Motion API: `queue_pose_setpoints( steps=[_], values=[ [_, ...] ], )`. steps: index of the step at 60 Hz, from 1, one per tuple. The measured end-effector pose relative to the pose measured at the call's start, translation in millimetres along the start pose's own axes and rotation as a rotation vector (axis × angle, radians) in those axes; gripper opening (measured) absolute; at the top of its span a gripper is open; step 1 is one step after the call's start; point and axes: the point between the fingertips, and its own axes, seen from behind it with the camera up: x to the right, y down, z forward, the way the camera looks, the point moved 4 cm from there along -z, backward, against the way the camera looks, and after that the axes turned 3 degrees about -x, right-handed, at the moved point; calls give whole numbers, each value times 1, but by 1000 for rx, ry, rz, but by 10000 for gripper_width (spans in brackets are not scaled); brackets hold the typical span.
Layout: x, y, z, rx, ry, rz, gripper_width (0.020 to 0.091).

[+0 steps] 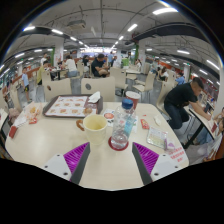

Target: Pour water

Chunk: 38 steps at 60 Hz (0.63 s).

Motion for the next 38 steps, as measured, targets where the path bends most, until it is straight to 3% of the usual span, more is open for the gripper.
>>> queue_pose_setpoints(
  steps=[16,38],
  values=[
    [-48,-3,-59,12,-31,-14,850],
    [-57,-7,-68,18,-32,3,852]
  ],
)
